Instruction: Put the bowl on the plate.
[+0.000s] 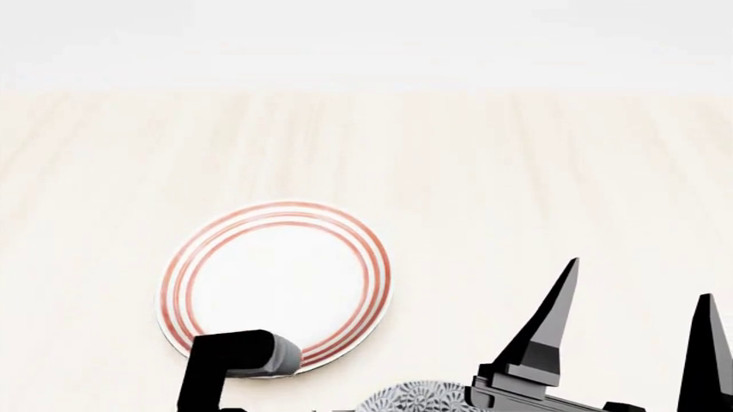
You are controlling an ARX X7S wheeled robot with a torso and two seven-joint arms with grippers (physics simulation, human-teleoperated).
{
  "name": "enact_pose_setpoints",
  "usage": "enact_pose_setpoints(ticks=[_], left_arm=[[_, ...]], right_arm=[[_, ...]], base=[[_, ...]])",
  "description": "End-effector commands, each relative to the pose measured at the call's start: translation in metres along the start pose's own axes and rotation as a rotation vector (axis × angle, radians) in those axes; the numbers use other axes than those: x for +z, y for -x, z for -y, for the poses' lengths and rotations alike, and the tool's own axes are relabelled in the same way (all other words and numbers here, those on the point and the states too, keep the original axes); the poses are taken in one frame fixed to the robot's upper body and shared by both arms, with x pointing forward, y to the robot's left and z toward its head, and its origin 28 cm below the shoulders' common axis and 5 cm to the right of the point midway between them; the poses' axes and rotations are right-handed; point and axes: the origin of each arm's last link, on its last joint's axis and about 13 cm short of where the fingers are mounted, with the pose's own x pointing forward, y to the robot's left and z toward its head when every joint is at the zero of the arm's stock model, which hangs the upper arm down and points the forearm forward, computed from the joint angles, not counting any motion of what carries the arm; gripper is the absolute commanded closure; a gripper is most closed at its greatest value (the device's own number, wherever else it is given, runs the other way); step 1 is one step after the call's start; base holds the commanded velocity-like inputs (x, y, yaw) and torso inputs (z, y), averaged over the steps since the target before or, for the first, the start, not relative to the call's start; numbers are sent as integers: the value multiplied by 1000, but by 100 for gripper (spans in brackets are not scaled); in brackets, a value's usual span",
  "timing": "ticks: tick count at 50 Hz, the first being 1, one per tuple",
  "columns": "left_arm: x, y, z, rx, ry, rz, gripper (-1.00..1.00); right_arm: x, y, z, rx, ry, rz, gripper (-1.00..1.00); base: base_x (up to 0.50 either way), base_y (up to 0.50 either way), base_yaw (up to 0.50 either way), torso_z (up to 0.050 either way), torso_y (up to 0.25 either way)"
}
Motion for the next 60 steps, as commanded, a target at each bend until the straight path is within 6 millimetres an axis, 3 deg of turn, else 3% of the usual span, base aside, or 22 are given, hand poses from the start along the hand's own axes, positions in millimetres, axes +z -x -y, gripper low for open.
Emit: enact_pose_setpoints(ticks=[1, 13, 14, 24, 32, 34, 45, 52, 60], left_arm=[[-1, -10, -3, -14, 91, -104, -100], [-4, -15, -5, -5, 64, -130, -100], [-5, -15, -5, -4, 53, -128, 100], [-5, -15, -7, 18, -67, -95, 100], [11, -14, -9, 81, -301, 36, 100], [23, -14, -11, 118, -407, 108, 100], [85, -15, -26, 279, -579, 362, 100], [117, -14, -41, 373, -499, 485, 100], [135, -13, -59, 482, -463, 560, 100]], right_arm=[[2, 0, 0, 5, 7, 8, -100], [0, 2, 0, 10, 2, 5, -100], [0, 2, 0, 11, 2, 4, -100], [-1, 3, -1, 17, 1, -2, -100], [-2, 4, -1, 23, -1, -8, -100], [-2, 4, -1, 25, -1, -8, -100], [-2, 5, -2, 27, 2, -15, -100], [-3, 6, -2, 35, 1, -23, -100], [-5, 6, -2, 36, 3, -34, -100]], base=[[0, 0, 0, 0, 0], [0, 0, 0, 0, 0], [0, 0, 0, 0, 0], [0, 0, 0, 0, 0], [0, 0, 0, 0, 0], [0, 0, 0, 0, 0], [0, 0, 0, 0, 0], [0, 0, 0, 0, 0], [0, 0, 0, 0, 0]])
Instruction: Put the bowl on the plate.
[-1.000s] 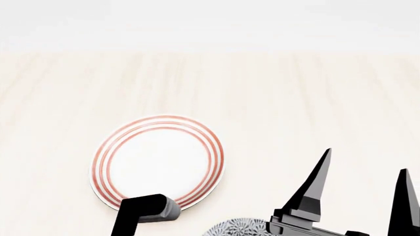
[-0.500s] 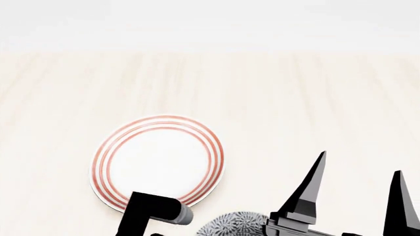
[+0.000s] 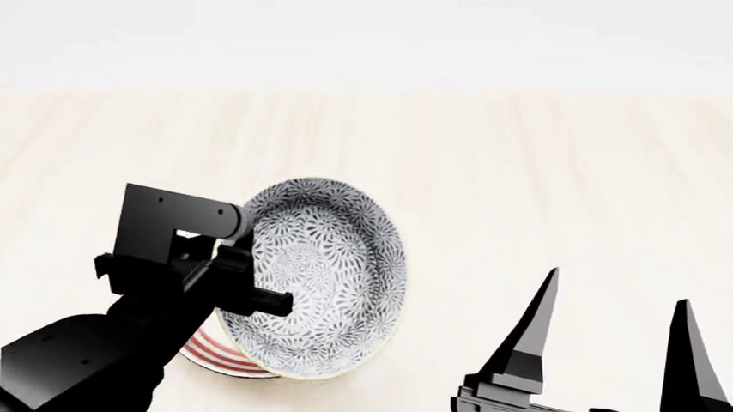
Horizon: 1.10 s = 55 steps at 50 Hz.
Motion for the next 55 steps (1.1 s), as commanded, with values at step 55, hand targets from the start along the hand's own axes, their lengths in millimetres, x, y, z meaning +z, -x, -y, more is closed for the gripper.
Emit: enact_pose_setpoints(ticks=[55], left_arm=[[24, -70, -36, 106, 485, -193, 100]], right_arm=[[-5, 5, 0, 30, 8, -26, -100]], base=[[0, 0, 0, 0, 0]])
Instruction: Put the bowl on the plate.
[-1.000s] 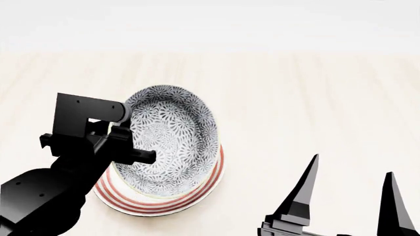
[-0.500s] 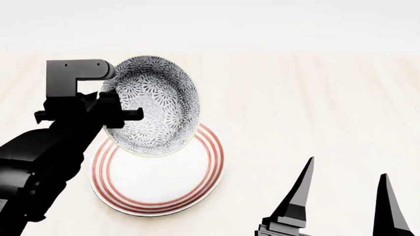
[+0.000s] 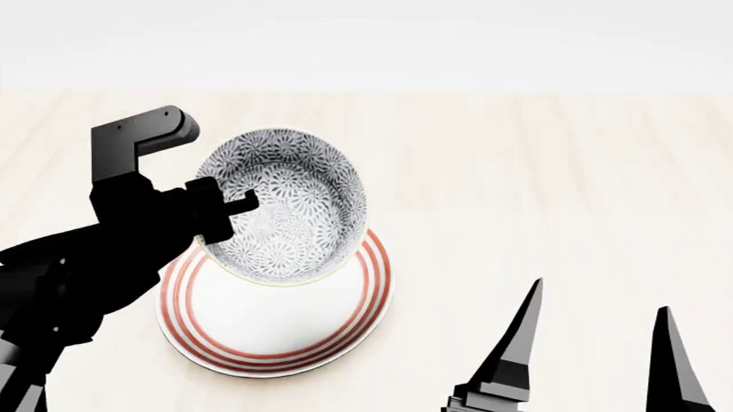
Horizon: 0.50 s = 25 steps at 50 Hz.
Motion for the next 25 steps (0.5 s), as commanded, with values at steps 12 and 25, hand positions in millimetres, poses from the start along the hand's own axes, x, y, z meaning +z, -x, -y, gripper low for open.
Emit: enact_pose_setpoints(ticks=[12, 25], left_arm=[[-30, -1, 5, -11, 61, -139, 100], [-31, -2, 3, -8, 51, -111, 100]], right_arm=[[1, 0, 0, 6, 8, 10, -100], [0, 1, 0, 12, 7, 6, -100]], base=[[0, 0, 0, 0, 1], [0, 0, 0, 0, 0]])
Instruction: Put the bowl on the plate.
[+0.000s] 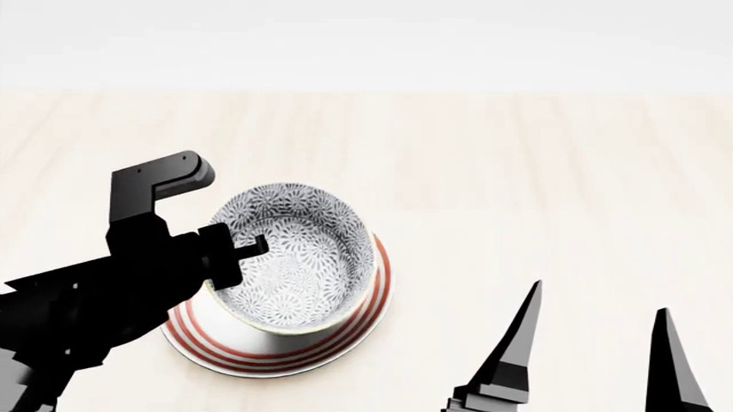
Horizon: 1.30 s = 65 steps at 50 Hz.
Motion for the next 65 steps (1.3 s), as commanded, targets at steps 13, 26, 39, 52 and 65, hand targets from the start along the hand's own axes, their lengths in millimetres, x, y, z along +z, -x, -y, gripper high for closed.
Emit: enact_pose_setpoints(ticks=[13, 26, 39, 52, 65], left_arm=[[-5, -4, 6, 0, -13, 65, 100], [-4, -6, 2, 40, -45, 114, -100], [2, -7, 1, 52, -135, 199, -100], [71, 31, -32, 263, -323, 790, -100], [15, 90, -80, 412, -367, 931, -100]], right_arm=[[2, 1, -1, 17, 7, 6, -100], [2, 2, -1, 22, 6, 3, -100], [1, 3, -2, 25, 6, 1, -100], [0, 5, -4, 35, 6, -8, -100], [1, 5, -5, 43, 10, -4, -100]], base=[[0, 0, 0, 0, 1], [0, 0, 0, 0, 0], [0, 0, 0, 0, 0], [0, 0, 0, 0, 0], [0, 0, 0, 0, 0]])
